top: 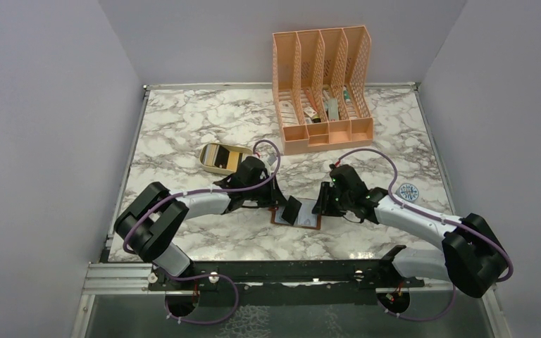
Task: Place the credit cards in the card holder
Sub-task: Insert the credit card into the card holder.
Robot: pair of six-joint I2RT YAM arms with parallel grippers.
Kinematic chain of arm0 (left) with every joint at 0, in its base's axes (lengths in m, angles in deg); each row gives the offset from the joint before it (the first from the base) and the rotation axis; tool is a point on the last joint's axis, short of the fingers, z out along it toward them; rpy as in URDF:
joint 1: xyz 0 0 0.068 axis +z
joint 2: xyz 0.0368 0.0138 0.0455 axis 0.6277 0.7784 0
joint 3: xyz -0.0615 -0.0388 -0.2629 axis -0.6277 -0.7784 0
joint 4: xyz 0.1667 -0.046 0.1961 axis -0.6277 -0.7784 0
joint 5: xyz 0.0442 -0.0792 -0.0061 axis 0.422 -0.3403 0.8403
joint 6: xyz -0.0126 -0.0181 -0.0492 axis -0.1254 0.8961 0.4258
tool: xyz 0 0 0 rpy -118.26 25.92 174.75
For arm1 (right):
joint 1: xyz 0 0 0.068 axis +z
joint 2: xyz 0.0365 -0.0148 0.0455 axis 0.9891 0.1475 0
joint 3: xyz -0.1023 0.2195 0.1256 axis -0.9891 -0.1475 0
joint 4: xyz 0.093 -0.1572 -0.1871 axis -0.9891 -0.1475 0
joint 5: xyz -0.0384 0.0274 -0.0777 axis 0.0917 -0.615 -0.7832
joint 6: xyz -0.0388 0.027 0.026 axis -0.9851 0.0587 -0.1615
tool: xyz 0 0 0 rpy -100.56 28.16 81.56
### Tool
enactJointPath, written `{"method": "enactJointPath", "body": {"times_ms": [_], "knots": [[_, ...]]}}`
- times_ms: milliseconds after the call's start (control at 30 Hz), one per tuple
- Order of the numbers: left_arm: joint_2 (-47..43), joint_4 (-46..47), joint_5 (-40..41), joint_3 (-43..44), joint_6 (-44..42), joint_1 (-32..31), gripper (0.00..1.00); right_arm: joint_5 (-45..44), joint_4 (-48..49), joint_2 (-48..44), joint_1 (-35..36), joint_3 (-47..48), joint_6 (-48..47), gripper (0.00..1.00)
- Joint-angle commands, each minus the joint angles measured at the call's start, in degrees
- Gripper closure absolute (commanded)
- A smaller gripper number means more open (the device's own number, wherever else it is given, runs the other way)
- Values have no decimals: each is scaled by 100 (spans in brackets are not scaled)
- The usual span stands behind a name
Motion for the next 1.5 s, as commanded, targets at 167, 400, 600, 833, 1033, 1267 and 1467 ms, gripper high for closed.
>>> {"method": "enactJointPath", "body": {"times_ms": [167,400,600,833,1033,1267,1467], "knots": [[-76,-25,408,-130,-35,-78,100,-63,211,-28,36,-124,55,70],[-70,2,562,-139,72,-199,100,-37,249,-39,36,-159,69,70],[123,147,742,-94,228,-407,100,107,379,5,36,-279,170,70],[292,156,866,44,257,-550,100,177,487,14,36,-419,227,70],[390,166,939,113,216,-607,100,201,553,88,36,-424,226,70],[405,44,1186,188,170,-618,100,193,538,78,36,-397,205,70],[420,156,1389,133,396,-635,100,184,471,-11,36,-405,317,70]]}}
